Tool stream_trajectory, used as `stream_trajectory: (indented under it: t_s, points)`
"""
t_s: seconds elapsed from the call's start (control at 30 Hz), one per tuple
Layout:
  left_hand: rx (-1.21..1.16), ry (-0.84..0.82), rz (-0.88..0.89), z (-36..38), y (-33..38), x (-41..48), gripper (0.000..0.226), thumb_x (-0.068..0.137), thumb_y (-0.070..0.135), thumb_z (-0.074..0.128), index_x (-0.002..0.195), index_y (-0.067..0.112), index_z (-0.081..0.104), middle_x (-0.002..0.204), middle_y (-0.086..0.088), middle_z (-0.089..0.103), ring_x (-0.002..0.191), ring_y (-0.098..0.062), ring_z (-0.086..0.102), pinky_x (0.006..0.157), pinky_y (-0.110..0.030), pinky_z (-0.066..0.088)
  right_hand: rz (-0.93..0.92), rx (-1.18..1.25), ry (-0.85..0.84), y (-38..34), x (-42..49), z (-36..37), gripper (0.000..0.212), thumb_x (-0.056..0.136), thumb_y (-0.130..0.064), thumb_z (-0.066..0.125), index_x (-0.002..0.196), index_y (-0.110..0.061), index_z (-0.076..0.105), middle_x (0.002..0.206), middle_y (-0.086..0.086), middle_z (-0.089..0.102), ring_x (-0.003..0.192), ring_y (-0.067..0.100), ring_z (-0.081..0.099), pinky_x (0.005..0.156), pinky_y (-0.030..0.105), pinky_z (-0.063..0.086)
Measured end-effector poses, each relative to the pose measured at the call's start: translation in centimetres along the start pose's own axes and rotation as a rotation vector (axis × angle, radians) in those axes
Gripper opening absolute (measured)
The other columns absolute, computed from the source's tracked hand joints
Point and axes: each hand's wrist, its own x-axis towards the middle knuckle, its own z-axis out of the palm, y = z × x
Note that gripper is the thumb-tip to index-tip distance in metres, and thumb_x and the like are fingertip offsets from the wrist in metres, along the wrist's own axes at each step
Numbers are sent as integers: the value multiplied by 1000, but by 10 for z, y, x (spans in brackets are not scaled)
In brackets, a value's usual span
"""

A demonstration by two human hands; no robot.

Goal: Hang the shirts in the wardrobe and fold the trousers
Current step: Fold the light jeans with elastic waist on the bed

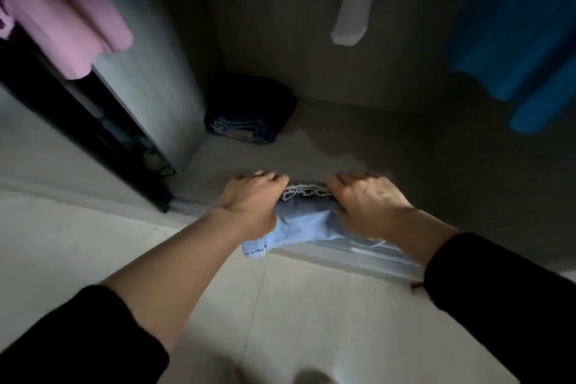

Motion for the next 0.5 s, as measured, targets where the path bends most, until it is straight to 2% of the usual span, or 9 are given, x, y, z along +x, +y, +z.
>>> stream_trajectory:
  t_s: [0.07,0.1,0.17,0.2,0.27,0.4,0.47,0.5]
  points:
    - [43,56,15,15,-17,42,44,81,22,60,122,22,43,123,3,53,120,-22,49,89,-37,44,11,-75,44,17,36,20,45,83,-34,60,122,-19,44,122,1,58,114,24,56,91,32,41]
    - [68,91,24,22,-24,63,47,81,21,60,124,23,42,124,3,52,121,-21,48,91,-38,42,18,-130,83,26,52,31,51,76,-36,69,118,-19,46,116,1,61,106,23,60,86,31,43]
    - [112,168,42,36,-36,104,53,80,18,60,129,23,40,127,3,51,123,-20,45,94,-38,39,40,-215,185,43,82,52,71,41,-34,89,101,-16,56,88,2,67,77,23,66,66,27,48]
    - [132,219,47,43,-39,121,56,79,17,61,130,23,39,127,3,50,123,-20,44,93,-38,38,47,-222,258,50,95,63,71,30,-29,91,93,-14,60,77,4,67,66,24,66,59,26,48]
    - [177,363,72,60,-46,151,59,76,15,63,130,20,41,125,2,52,120,-22,45,89,-39,37,38,-240,402,65,118,86,62,34,-19,89,88,-10,60,71,9,64,61,28,64,55,28,47]
    - [163,625,161,118,-58,196,65,55,4,75,118,6,58,103,-12,65,95,-34,59,74,-44,46,88,-315,579,79,148,139,66,42,-11,81,97,-10,46,83,13,60,77,32,56,63,35,41]
    - [147,599,180,160,-58,206,65,51,4,77,114,4,61,98,-13,66,89,-34,61,70,-42,48,107,-287,571,78,152,180,58,46,-12,81,96,-9,52,88,15,59,85,31,47,68,39,32]
    - [146,563,194,181,-55,206,61,56,4,72,115,5,62,99,-13,67,89,-33,61,70,-42,49,90,-269,533,74,150,201,51,47,-13,83,92,-9,58,88,15,59,85,31,45,68,40,29]
